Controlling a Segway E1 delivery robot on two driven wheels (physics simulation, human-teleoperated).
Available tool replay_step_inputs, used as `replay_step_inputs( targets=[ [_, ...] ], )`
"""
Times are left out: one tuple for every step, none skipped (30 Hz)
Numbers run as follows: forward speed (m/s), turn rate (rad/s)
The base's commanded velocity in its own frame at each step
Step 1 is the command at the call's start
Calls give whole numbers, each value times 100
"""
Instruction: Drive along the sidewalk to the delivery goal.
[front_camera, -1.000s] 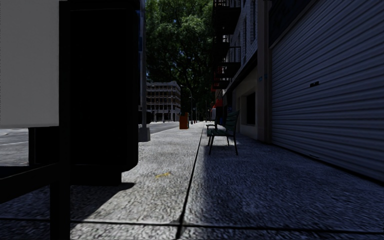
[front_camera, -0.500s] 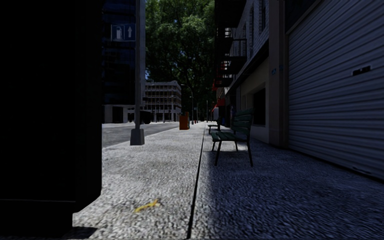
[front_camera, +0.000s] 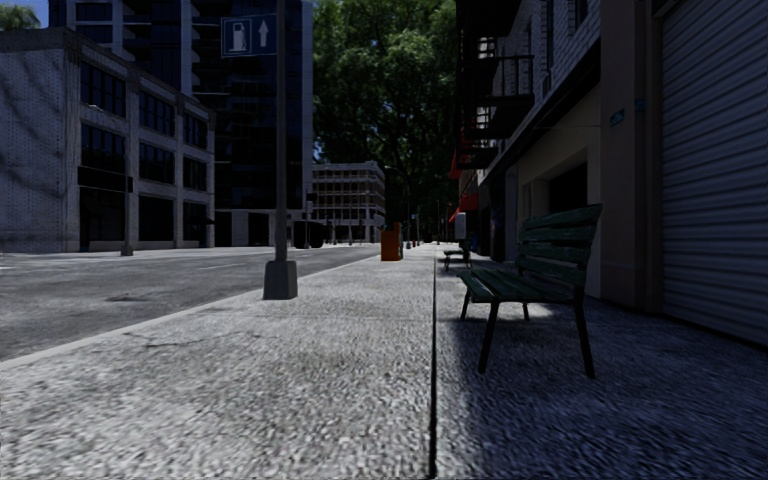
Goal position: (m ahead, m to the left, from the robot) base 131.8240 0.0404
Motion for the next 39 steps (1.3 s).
replay_step_inputs(
  targets=[
    [200,33],
    [200,34],
    [200,34],
    [200,34],
    [200,34],
    [200,34],
    [200,34],
    [200,33],
    [200,22],
    [200,12],
    [200,12],
    [200,0],
    [200,0],
    [200,0],
    [200,0],
    [200,0],
    [200,0],
    [200,0],
    [200,0],
    [200,0],
    [200,0],
    [200,0],
    [200,0],
    [200,0],
    [200,0],
    [200,0],
    [200,-4],
    [200,-4],
    [200,-8],
    [200,-22],
    [200,-34],
    [200,-34],
    [200,-38],
    [200,-39],
    [200,-39],
    [200,-39],
    [200,-39],
    [200,-24],
    [200,-24]
  ],
)
